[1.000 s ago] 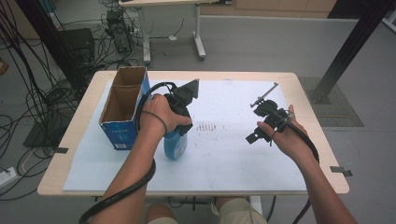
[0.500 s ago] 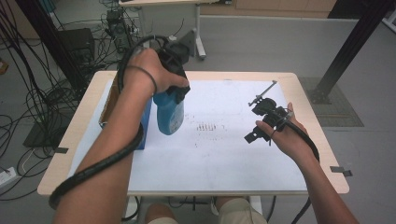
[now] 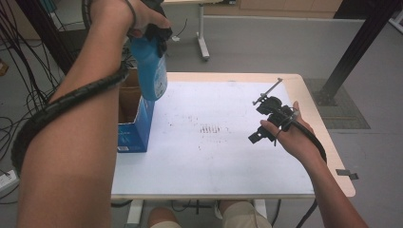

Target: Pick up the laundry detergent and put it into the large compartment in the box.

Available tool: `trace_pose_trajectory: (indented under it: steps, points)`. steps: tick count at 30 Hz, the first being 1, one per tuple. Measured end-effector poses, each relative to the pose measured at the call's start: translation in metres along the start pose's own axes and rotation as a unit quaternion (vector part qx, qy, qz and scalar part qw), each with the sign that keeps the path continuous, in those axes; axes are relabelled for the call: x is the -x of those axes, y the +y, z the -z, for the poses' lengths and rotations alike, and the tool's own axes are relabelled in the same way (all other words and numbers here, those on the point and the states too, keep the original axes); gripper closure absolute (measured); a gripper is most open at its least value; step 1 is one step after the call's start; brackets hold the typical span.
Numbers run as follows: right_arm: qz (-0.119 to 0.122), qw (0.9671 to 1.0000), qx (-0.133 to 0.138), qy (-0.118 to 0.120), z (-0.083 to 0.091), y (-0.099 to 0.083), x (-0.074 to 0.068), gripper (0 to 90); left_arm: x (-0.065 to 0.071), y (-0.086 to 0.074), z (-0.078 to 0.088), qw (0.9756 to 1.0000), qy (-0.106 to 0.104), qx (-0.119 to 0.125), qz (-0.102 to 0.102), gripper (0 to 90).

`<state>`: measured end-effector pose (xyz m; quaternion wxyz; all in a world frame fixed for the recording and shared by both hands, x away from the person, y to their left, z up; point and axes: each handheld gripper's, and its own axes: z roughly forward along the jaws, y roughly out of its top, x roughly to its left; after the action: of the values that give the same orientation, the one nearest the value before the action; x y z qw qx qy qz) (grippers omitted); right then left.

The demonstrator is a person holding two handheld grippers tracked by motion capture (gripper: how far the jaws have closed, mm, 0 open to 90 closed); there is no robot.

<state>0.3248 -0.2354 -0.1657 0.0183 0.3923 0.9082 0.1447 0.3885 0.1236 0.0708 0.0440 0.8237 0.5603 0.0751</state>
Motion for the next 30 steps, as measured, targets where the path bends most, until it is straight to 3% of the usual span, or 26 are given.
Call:
trace_pose_trajectory:
  steps: [4,9,17,21,30]
  points:
    - [0.002,1.0,-0.003,0.004,-0.002,0.003,-0.001,9.1,-0.012,0.004,0.003,0.9997,0.008,-0.007,0.023,36.9]
    - [0.002,0.9999,-0.008,0.007,-0.005,0.005,-0.001,9.1,-0.03,0.008,0.003,0.9986,0.004,-0.016,0.051,36.9]
    - [0.002,0.9998,-0.012,0.012,-0.01,0.006,0.001,9.2,-0.058,0.005,0.001,0.995,0.001,-0.017,0.098,36.8]
    - [0.002,0.9998,-0.012,0.013,-0.01,0.007,0.002,9.2,-0.067,-0.001,0.001,0.9936,0.002,-0.004,0.113,36.9]
    - [0.002,0.9998,-0.014,0.013,-0.01,0.011,0.002,9.2,-0.081,-0.004,0.001,0.9906,0.01,-0.01,0.136,36.9]
